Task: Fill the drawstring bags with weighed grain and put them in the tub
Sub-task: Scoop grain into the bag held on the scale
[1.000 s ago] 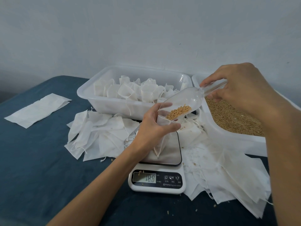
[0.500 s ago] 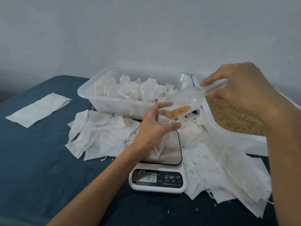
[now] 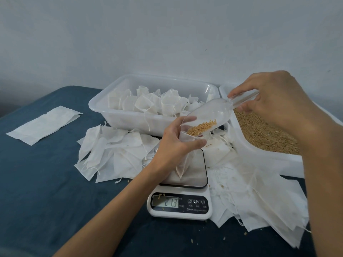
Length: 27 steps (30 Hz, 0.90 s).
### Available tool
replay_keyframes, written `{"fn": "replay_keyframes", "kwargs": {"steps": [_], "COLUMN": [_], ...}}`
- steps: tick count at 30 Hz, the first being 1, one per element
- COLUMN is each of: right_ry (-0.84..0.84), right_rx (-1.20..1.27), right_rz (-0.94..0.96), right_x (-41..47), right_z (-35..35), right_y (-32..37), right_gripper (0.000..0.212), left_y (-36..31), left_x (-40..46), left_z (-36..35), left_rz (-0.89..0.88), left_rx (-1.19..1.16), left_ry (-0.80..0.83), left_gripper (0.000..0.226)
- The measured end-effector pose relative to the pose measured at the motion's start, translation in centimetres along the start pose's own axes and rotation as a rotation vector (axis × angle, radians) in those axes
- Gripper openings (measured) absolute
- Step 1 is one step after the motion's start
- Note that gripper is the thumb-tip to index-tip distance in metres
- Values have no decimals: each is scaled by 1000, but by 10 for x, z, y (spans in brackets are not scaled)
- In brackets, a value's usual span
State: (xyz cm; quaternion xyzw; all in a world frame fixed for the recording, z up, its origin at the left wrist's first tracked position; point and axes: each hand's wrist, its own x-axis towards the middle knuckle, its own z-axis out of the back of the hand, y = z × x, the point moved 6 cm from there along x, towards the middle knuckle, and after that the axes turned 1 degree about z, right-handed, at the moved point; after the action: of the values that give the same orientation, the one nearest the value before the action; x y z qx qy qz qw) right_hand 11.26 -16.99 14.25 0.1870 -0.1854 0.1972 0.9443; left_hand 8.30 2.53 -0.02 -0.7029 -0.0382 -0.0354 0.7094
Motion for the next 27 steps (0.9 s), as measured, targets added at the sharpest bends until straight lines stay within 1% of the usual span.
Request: {"fn": "replay_keyframes", "kwargs": {"steps": [16, 22, 27], "right_ry": [36, 52, 59], "right_rx": [37, 62, 140], "right_rz": [-25, -33, -72], "right_x": [1, 4, 5], "right_z": [-3, -8, -12], "right_y": [-5, -9, -19], "right_gripper": [37, 40, 39], "left_y": [-1, 0, 0], "left_x": [0, 1, 3], "left_z": [0, 1, 3], "left_rz": [-14, -14, -26], "left_rx": [-30, -73, -138], "left_ry": [-2, 6, -6], "left_gripper": [66, 62, 61]}}
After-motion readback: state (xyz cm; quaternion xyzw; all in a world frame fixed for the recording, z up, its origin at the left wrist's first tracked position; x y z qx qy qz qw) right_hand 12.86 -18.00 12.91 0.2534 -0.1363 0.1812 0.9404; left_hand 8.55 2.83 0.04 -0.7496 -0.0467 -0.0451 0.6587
